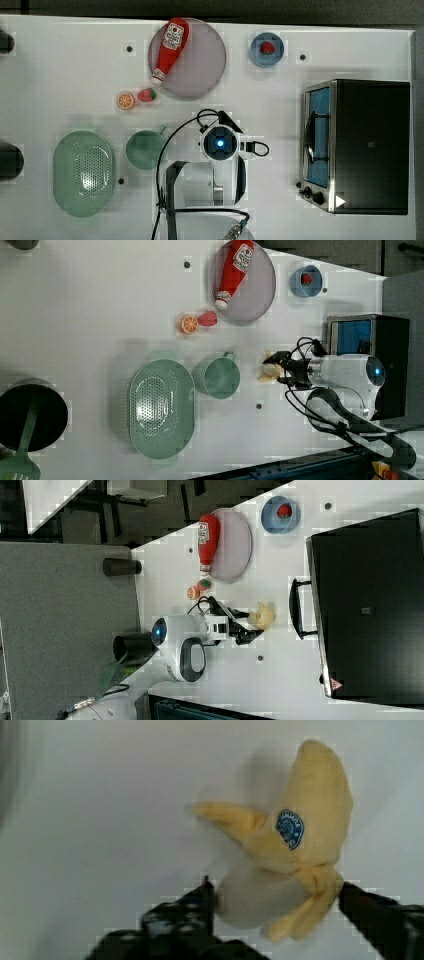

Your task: Pick Banana and place it in mug.

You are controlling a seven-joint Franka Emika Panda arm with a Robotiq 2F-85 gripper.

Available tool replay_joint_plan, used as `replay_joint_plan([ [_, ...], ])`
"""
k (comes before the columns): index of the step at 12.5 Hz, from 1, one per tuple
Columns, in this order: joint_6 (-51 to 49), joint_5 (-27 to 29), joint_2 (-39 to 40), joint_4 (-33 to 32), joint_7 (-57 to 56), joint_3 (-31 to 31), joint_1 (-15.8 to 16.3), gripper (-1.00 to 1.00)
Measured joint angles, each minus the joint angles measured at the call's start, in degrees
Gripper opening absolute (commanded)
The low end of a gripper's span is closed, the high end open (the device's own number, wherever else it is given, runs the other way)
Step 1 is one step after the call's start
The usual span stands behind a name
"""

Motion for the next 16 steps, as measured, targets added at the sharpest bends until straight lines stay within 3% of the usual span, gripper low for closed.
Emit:
replay_joint_plan([
  [4, 2.07, 1.37, 0.31, 0.11, 0.04, 0.36, 0.10, -0.50],
  [10, 2.24, 1.47, -1.34, 0.56, 0.01, 0.09, -1.34, -0.53],
  [14, -9.23, 2.05, -17.27, 0.78, -0.32, -0.04, -1.97, -0.53],
  [16, -21.74, 0.86, -26.28, 3.36, -0.32, 0.71, -1.22, -0.53],
])
